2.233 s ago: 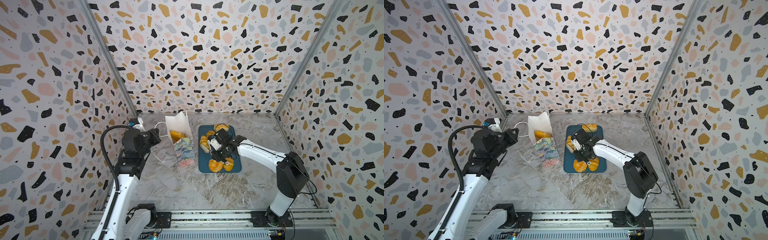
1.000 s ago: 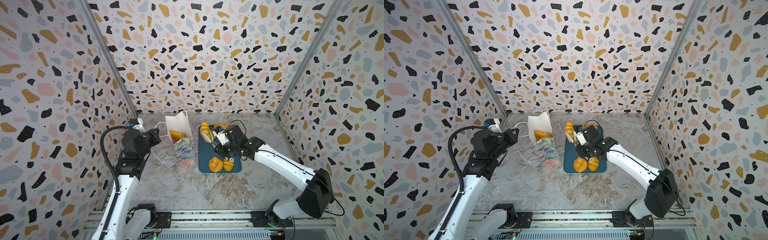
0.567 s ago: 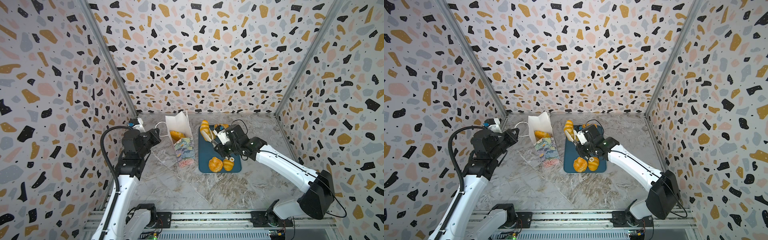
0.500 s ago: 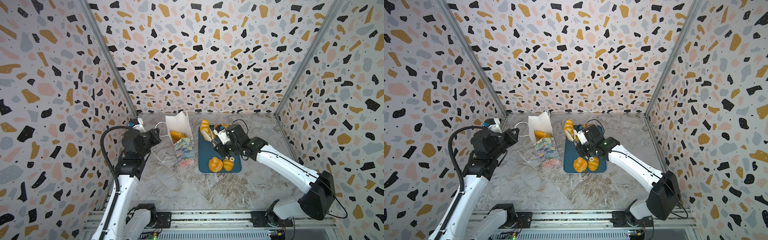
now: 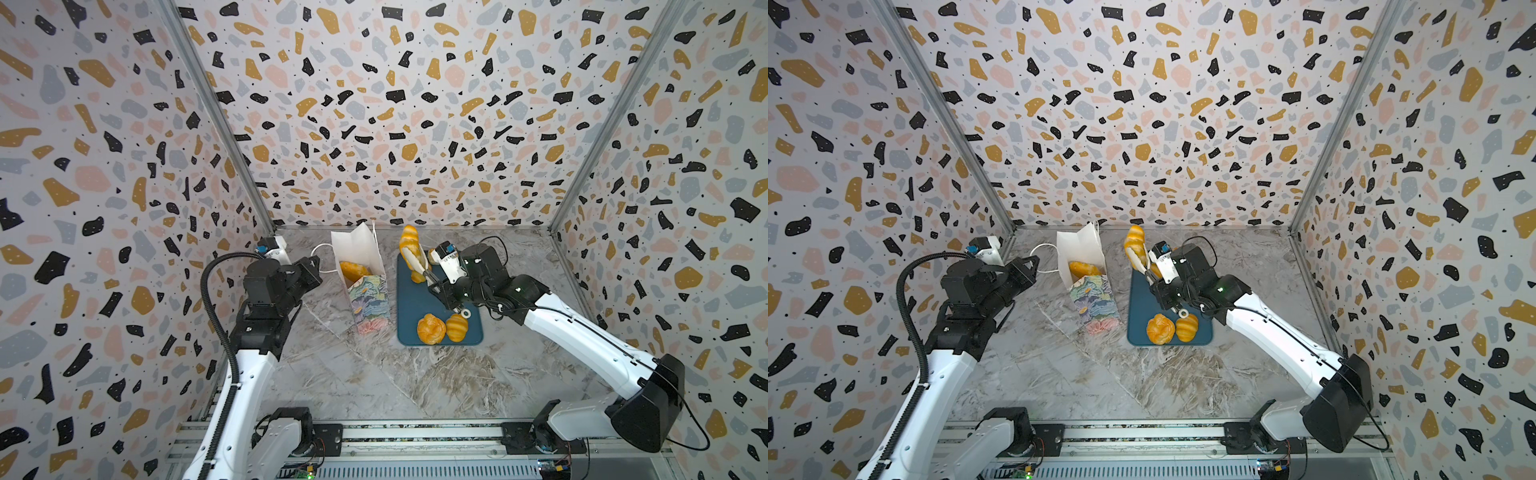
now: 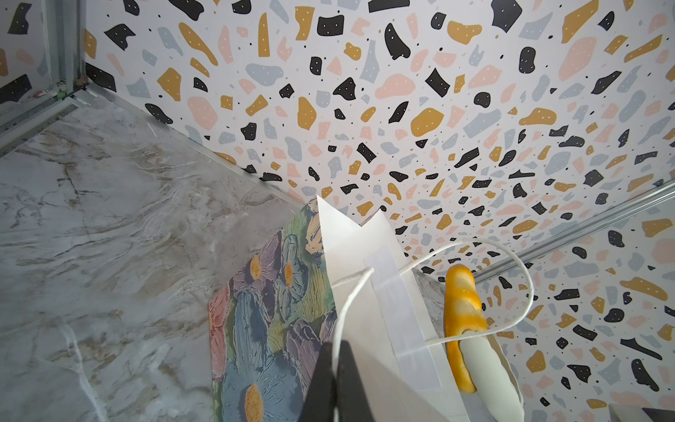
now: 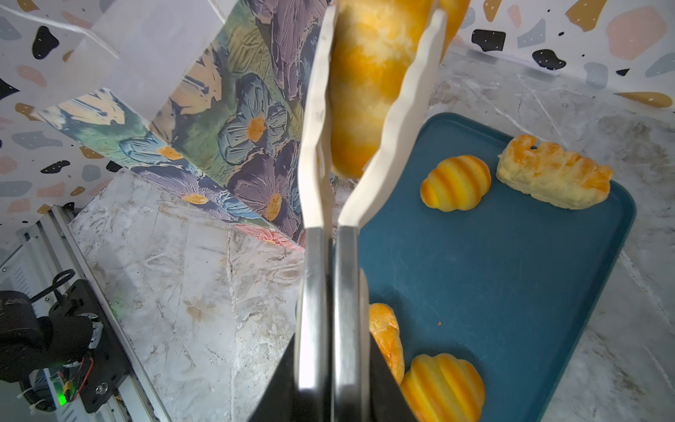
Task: Pack bread into a paper bag
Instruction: Place the bread in the paper bag.
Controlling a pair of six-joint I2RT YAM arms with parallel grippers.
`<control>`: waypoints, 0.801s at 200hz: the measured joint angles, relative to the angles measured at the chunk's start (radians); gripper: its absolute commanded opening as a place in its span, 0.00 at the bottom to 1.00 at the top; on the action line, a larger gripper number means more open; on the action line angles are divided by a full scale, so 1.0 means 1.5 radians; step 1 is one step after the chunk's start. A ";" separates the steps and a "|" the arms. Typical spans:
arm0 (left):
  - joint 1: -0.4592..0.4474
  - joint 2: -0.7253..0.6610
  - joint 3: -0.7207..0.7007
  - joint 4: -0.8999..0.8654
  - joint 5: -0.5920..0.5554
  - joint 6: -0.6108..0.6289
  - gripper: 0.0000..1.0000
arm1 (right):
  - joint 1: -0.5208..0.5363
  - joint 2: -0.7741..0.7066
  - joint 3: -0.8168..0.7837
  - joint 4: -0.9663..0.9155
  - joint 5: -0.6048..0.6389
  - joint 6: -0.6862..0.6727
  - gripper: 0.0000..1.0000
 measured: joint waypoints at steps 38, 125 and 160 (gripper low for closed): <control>0.000 0.000 0.000 0.004 0.002 -0.007 0.00 | 0.000 -0.010 0.009 0.008 -0.001 -0.001 0.16; 0.000 -0.009 -0.011 0.019 0.010 -0.015 0.00 | 0.000 -0.010 0.090 0.008 -0.009 -0.015 0.15; 0.000 -0.011 -0.015 0.020 0.010 -0.016 0.00 | 0.007 -0.010 0.110 0.023 -0.024 -0.022 0.15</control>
